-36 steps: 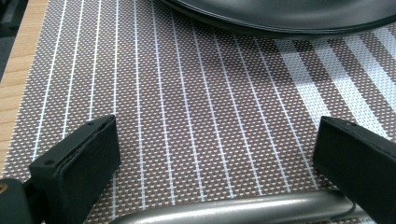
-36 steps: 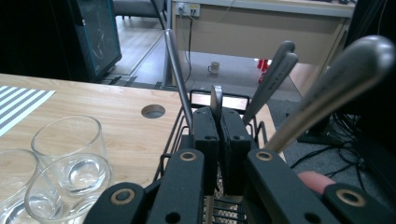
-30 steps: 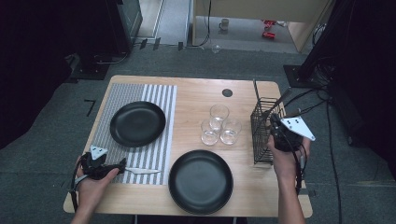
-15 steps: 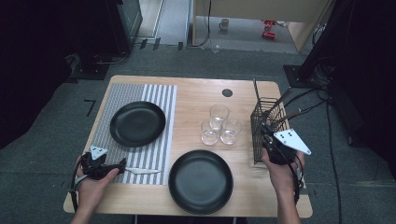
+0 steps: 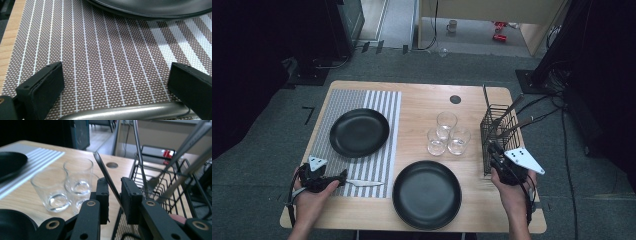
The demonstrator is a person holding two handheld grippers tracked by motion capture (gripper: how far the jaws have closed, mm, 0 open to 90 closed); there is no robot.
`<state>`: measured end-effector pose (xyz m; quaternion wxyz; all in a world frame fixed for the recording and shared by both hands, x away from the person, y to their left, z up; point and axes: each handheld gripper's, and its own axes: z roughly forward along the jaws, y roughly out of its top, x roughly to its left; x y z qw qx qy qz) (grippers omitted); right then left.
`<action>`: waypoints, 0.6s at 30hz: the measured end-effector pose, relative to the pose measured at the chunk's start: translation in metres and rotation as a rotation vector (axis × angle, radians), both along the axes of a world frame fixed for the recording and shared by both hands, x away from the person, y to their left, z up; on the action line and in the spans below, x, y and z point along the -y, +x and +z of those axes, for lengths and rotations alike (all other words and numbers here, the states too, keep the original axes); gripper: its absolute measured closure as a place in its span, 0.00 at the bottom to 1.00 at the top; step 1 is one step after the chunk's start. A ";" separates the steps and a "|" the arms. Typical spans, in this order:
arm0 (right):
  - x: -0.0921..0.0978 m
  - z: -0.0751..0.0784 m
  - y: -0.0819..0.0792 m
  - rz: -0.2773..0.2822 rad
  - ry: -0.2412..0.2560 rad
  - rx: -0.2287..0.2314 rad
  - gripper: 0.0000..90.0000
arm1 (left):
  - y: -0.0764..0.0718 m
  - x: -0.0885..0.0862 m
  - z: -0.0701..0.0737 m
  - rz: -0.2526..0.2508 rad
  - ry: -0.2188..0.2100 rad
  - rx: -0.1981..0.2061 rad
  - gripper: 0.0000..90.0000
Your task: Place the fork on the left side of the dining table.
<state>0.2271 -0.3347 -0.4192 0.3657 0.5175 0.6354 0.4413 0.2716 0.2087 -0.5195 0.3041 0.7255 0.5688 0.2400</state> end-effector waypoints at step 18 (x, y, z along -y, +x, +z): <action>0.010 -0.003 -0.003 -0.118 -0.058 0.037 0.93 | 0.000 0.000 0.000 0.000 0.000 0.000 0.01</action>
